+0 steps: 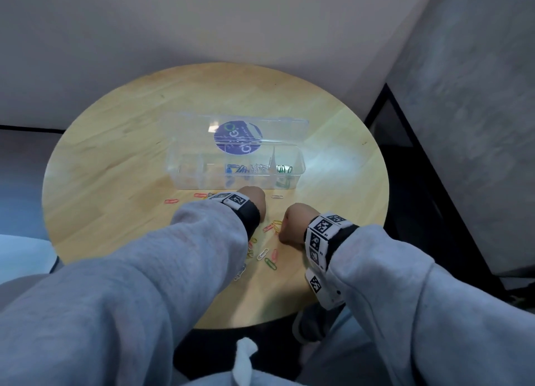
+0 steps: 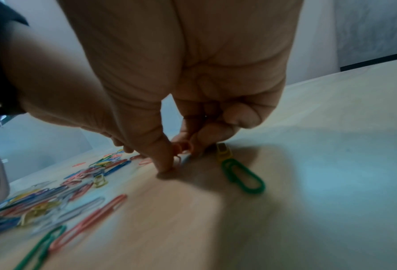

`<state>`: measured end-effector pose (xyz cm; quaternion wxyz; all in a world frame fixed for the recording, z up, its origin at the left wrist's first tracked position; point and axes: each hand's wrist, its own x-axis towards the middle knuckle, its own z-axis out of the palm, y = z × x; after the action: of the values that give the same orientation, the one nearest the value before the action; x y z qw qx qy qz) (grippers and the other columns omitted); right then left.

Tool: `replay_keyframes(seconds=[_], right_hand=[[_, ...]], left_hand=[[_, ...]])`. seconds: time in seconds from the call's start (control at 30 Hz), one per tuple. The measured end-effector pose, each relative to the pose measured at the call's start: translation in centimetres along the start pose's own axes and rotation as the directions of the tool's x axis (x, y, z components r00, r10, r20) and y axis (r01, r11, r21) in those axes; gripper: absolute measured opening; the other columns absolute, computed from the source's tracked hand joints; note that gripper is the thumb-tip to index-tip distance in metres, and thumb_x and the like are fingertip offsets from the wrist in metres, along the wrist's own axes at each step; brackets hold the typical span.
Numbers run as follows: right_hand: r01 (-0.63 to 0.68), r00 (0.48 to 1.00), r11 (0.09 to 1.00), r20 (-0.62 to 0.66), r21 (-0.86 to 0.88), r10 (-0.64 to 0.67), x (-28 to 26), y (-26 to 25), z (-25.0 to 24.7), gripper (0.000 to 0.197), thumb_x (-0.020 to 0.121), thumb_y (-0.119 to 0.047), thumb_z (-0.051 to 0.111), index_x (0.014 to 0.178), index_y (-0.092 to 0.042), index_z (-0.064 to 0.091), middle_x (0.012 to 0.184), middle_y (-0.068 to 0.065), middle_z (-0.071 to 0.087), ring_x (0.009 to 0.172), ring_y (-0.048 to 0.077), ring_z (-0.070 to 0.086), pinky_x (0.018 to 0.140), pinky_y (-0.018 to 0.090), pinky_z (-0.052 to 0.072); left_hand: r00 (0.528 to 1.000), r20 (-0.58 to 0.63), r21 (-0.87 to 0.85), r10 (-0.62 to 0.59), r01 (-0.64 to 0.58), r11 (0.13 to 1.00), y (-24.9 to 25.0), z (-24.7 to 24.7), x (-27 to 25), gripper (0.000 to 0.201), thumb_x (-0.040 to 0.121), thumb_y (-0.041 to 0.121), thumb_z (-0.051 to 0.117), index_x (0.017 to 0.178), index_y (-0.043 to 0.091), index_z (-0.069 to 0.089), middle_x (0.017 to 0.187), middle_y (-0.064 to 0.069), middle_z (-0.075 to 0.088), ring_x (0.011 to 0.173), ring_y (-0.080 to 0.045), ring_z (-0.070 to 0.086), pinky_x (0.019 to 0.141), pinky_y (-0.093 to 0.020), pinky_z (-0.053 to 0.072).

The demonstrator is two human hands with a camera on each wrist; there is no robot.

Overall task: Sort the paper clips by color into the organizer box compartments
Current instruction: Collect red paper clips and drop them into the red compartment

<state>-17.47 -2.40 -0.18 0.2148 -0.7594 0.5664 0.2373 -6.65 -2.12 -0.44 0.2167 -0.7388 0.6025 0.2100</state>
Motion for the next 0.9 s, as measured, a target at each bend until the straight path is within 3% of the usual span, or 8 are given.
replay_keyframes(seconds=[0.2,0.37,0.47,0.57,0.63,0.67,0.77,0.9], right_hand=[[0.097,0.995,0.995,0.01,0.013,-0.097,-0.4,0.5,-0.3,0.01,0.079,-0.021,0.062,0.082,-0.012,0.063,0.081,0.006,0.059,0.073,0.022,0.055,0.069,0.028,0.049],[0.096,0.992,0.96,0.048,0.262,-0.113,-1.0,1.5,-1.8,0.013,0.077,-0.002,0.059,0.071,-0.013,0.055,0.076,0.007,0.057,0.069,0.02,0.05,0.065,0.027,0.045],[0.014,0.978,0.672,0.129,0.74,-0.162,-1.2,2.8,-2.3,0.018,0.084,0.007,0.058,0.08,-0.011,0.056,0.072,0.009,0.059,0.06,0.016,0.057,0.06,0.023,0.054],[-0.079,0.961,0.422,0.182,0.903,-0.21,-1.2,3.5,-2.4,0.023,0.091,0.008,0.046,0.081,-0.009,0.056,0.072,0.009,0.054,0.054,0.012,0.061,0.052,0.02,0.056],[-0.127,0.956,0.341,0.206,0.932,-0.208,-1.3,3.7,-2.3,0.026,0.093,0.008,0.037,0.079,-0.006,0.053,0.074,0.01,0.049,0.058,0.014,0.058,0.049,0.018,0.054],[-0.149,0.955,0.326,0.222,0.933,-0.199,-1.3,3.6,-2.2,0.026,0.092,0.008,0.034,0.078,-0.006,0.051,0.075,0.011,0.046,0.06,0.016,0.055,0.049,0.017,0.052],[-0.176,0.941,0.389,0.27,0.904,-0.202,-1.8,3.2,-1.7,0.025,0.089,0.008,0.031,0.074,-0.006,0.045,0.068,0.01,0.042,0.057,0.017,0.046,0.042,0.018,0.045],[-0.074,0.943,0.813,0.305,0.578,-0.131,-2.0,2.1,-1.2,0.013,0.086,-0.016,0.056,0.077,-0.008,0.051,0.061,0.007,0.047,0.052,0.019,0.041,0.048,0.026,0.035]], left_hand=[[0.998,-0.065,-0.164,0.021,-0.031,0.986,-1.6,0.5,0.3,0.032,0.084,0.027,0.069,0.107,0.006,0.069,0.099,-0.011,0.066,0.1,-0.026,0.064,0.07,-0.027,0.04],[0.998,-0.056,-0.176,0.011,-0.02,0.984,-1.4,0.5,0.0,0.028,0.084,0.023,0.067,0.107,0.008,0.07,0.092,-0.006,0.063,0.081,-0.021,0.055,0.068,-0.027,0.041],[0.999,-0.023,-0.141,0.028,-0.031,0.99,-1.3,0.1,-0.3,0.024,0.083,0.023,0.067,0.102,0.008,0.071,0.088,-0.005,0.059,0.079,-0.022,0.054,0.067,-0.027,0.041],[0.998,-0.028,-0.195,0.064,-0.069,0.978,-1.2,-0.4,-1.1,0.007,0.083,0.019,0.062,0.087,0.014,0.065,0.084,-0.003,0.059,0.076,-0.02,0.054,0.06,-0.025,0.041],[0.996,-0.038,-0.461,0.08,-0.089,0.883,-1.4,-0.8,-1.9,0.007,0.081,0.013,0.061,0.074,0.013,0.059,0.073,-0.003,0.061,0.069,-0.019,0.056,0.054,-0.021,0.043],[0.995,-0.008,-0.646,0.097,-0.079,0.759,-1.5,-1.0,-2.2,0.015,0.081,0.007,0.059,0.067,0.011,0.054,0.07,-0.005,0.061,0.065,-0.018,0.058,0.054,-0.021,0.047],[0.983,0.065,-0.912,0.169,-0.01,0.409,-2.1,-1.6,-3.1,0.028,0.084,-0.009,0.043,0.064,0.009,0.039,0.069,-0.014,0.061,0.062,-0.021,0.061,0.051,-0.021,0.05],[0.984,0.097,-0.895,0.148,0.021,0.446,-2.4,-1.8,-3.2,0.024,0.086,-0.005,0.042,0.068,0.012,0.039,0.065,-0.008,0.048,0.051,-0.014,0.038,0.046,-0.018,0.028]])
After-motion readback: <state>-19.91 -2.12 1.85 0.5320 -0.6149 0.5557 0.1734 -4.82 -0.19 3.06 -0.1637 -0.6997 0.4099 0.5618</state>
